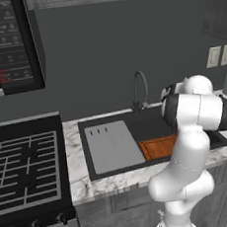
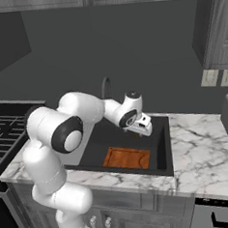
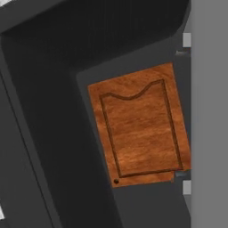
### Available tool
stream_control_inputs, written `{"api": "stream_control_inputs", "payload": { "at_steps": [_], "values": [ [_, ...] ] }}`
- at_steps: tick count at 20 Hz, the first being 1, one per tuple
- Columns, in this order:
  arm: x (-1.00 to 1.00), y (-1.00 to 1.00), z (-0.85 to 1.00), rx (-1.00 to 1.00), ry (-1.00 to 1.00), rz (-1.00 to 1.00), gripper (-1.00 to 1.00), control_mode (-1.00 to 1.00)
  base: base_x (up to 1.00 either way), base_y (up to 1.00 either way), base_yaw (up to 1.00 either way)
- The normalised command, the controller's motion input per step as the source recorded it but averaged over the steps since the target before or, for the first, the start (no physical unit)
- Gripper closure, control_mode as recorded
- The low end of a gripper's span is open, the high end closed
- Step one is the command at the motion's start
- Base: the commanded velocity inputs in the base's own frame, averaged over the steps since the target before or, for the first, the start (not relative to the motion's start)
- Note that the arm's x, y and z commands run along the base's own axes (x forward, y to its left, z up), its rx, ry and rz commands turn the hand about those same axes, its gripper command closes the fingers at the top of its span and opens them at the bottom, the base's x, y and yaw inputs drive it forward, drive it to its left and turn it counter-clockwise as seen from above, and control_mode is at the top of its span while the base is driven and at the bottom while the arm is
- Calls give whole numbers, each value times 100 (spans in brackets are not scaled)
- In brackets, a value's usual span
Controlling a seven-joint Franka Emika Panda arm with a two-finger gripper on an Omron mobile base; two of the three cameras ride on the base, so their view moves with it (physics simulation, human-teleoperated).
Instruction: Move the cutting board and knife to the sink. Then move spray from the cabinet to the counter.
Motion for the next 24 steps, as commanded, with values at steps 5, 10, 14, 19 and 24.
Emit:
{"api": "stream_control_inputs", "payload": {
  "at_steps": [5,10,14,19,24],
  "values": [
    [-29,0,63,0,-13,0,-100,-100,0,0,0],
    [-59,18,65,0,-9,3,-100,-100,0,0,0],
    [-73,36,39,0,-9,5,-100,-100,0,0,0],
    [-79,62,31,0,-7,8,-100,-100,0,0,0],
    [-52,73,3,-3,-3,5,-100,-100,0,0,0]
  ]
}}
